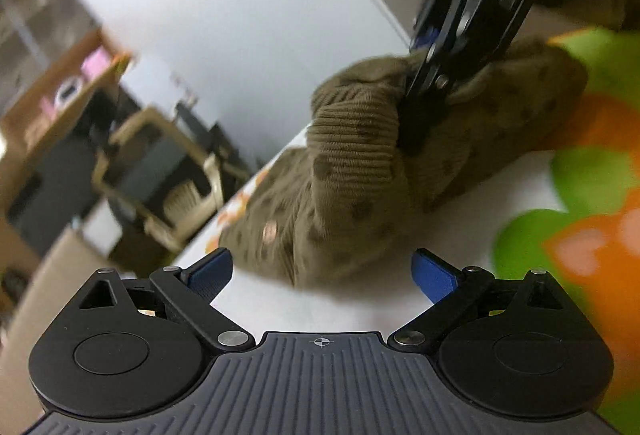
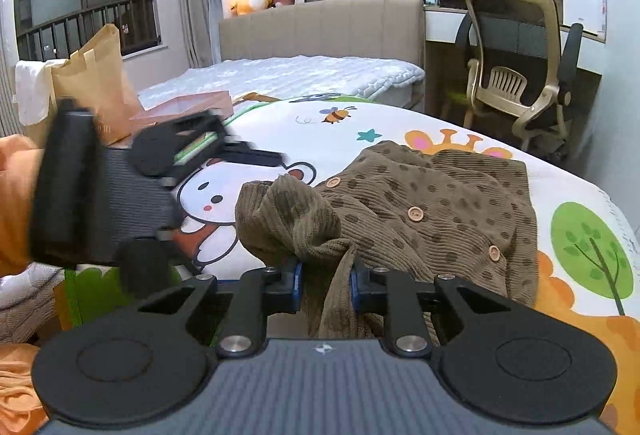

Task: Fold clothes
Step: 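Grasp the folded garment end with the right gripper and lift it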

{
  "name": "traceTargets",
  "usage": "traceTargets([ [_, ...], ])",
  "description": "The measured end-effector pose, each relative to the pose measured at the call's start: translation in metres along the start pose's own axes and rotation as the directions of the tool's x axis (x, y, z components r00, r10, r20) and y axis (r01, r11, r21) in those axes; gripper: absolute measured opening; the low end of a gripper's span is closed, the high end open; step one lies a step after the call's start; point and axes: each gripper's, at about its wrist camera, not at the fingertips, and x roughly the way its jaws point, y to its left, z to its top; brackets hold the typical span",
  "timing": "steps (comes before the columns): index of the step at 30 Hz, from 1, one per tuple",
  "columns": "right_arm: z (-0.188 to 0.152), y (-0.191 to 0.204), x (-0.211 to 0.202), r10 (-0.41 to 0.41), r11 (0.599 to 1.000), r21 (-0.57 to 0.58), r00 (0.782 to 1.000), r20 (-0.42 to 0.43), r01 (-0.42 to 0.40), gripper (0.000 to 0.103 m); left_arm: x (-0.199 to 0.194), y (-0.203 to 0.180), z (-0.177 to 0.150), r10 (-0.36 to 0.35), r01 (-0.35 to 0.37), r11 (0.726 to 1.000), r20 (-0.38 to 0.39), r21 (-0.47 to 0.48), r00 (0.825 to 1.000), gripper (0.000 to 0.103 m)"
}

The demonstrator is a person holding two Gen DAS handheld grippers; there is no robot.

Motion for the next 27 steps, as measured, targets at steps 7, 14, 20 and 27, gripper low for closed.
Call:
traceTargets([
  [7, 0.010, -0.021, -0.005, -0.004, 0.999, 0.045, 1.000, 0.029, 0.002, 0.020, 0.066, 0.017, 0.006, -0.097, 0.098, 0.993, 0.018, -0.060, 0.995, 0.099],
  [14, 0.014, -0.018, -0.009, -0.043, 0.999, -0.001, 0.998, 0.049, 0.043, 0.016, 0.087, 0.018, 0.011, -0.229, 0.231, 0.954, 0.032, -0.192, 0.973, 0.083],
  [20, 0.026, 0.002, -0.029, -0.042, 0.995, -0.081, 0.995, 0.088, 0.050, 0.010, 0.054, 0.005, 0.014, -0.345, 0.345, 0.897, 0.049, -0.276, 0.937, 0.081],
  [27, 0.026, 0.034, -0.036, -0.010, 0.978, -0.206, 0.999, 0.053, 0.021, 0.010, -0.014, -0.035, 0.034, -0.396, 0.414, 0.861, 0.119, -0.297, 0.910, 0.074],
])
